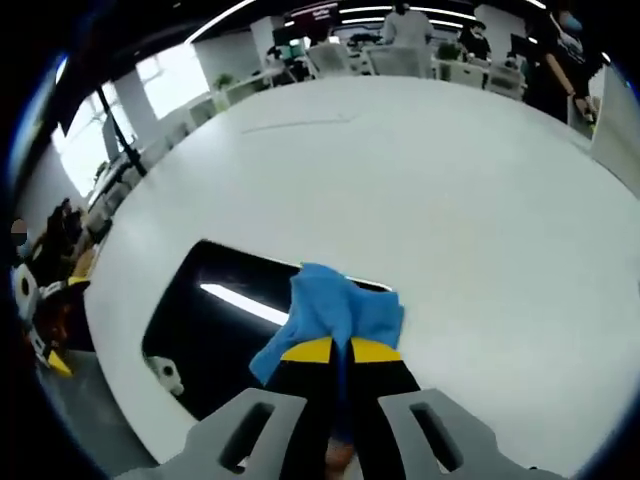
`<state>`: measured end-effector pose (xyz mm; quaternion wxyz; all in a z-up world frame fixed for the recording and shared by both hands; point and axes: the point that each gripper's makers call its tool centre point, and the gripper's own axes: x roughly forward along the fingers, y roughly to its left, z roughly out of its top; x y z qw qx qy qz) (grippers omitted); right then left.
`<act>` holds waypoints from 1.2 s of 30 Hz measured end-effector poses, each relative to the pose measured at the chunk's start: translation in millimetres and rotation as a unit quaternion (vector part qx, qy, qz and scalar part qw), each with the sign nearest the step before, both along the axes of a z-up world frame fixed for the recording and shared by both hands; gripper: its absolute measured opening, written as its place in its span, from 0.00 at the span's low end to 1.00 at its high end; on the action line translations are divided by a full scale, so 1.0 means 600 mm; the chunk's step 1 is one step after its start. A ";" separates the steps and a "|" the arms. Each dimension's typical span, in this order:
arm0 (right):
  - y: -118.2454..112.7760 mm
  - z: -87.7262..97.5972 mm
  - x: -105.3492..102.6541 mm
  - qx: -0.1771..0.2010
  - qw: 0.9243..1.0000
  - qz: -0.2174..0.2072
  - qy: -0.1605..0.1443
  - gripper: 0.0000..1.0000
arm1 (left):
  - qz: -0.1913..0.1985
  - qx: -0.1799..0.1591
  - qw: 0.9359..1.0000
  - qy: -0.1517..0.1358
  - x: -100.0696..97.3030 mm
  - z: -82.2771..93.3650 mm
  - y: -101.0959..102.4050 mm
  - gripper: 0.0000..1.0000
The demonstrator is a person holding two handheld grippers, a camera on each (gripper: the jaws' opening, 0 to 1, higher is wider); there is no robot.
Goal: Wipe the mirror surface with the cleaning cloth until all visible marks leave the cleaned area.
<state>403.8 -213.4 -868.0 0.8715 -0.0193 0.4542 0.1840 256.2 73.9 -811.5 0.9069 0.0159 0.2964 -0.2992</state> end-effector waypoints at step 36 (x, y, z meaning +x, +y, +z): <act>-0.001 0.002 0.071 0.002 0.999 -0.003 -0.038 0.00 | -0.003 0.004 1.000 0.004 0.000 -0.004 0.000 0.99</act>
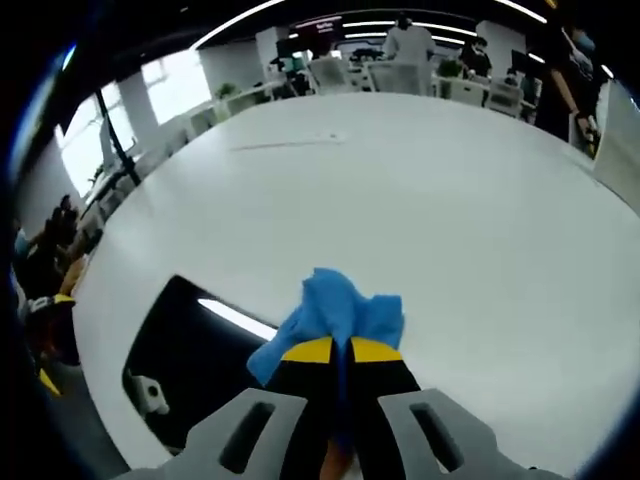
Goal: Wipe the mirror surface with the cleaning cloth until all visible marks leave the cleaned area.
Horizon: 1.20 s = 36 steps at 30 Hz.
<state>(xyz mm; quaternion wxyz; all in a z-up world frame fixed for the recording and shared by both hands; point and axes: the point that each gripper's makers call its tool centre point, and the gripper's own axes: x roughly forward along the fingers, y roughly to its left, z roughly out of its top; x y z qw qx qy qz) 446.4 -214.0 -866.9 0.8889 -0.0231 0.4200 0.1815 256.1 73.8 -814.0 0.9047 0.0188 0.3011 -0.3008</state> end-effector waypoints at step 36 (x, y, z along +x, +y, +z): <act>-0.156 0.114 -0.071 0.027 0.998 -0.056 -0.033 0.00 | -0.006 0.012 1.000 0.001 -0.003 -0.003 0.001 0.99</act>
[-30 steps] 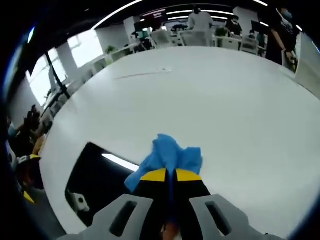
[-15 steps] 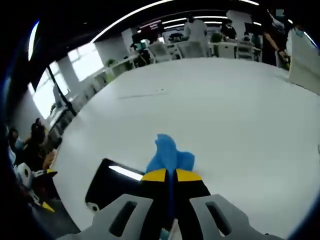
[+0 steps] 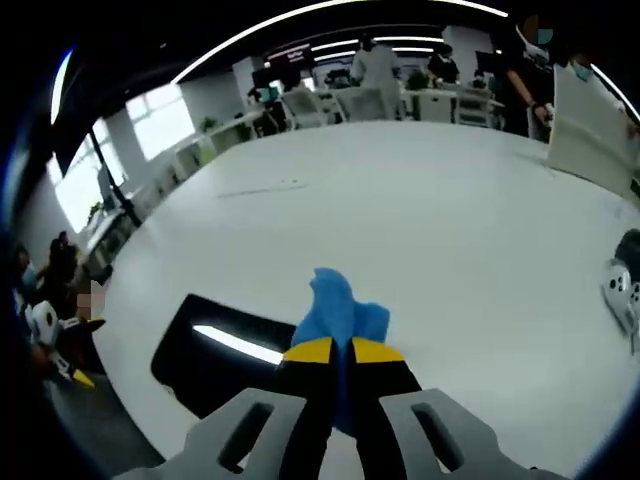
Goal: Wipe the mirror surface with the cleaning cloth until all visible marks leave the cleaned area.
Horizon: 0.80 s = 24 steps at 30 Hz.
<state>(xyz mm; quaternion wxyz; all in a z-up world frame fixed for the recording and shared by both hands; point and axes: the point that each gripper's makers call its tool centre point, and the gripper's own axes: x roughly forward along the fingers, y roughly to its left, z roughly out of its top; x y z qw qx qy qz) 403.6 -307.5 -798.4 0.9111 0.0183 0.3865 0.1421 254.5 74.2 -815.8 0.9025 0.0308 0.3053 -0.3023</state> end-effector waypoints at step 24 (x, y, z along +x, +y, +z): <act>-0.040 -0.125 -0.046 -0.064 0.997 0.022 0.032 0.05 | 0.007 0.002 1.000 -0.003 0.002 0.001 0.003 0.99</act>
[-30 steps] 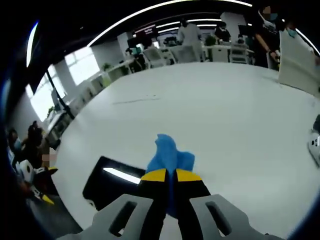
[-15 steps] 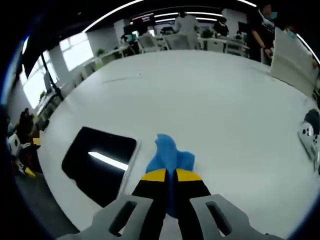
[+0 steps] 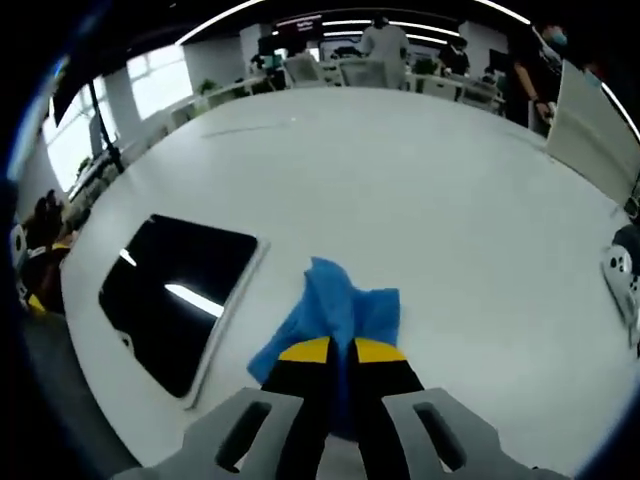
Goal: Wipe the mirror surface with the cleaning cloth until all visible marks leave the cleaned area.
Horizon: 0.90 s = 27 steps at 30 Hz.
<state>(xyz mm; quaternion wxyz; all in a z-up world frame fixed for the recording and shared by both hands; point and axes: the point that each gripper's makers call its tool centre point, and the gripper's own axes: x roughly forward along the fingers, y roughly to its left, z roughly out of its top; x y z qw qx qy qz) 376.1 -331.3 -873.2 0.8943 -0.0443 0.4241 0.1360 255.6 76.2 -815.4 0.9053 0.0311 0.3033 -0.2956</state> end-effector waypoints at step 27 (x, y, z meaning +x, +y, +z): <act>-0.021 0.131 -0.135 0.082 0.977 0.128 -0.146 1.00 | 0.005 0.014 1.000 -0.007 0.000 0.002 0.007 0.99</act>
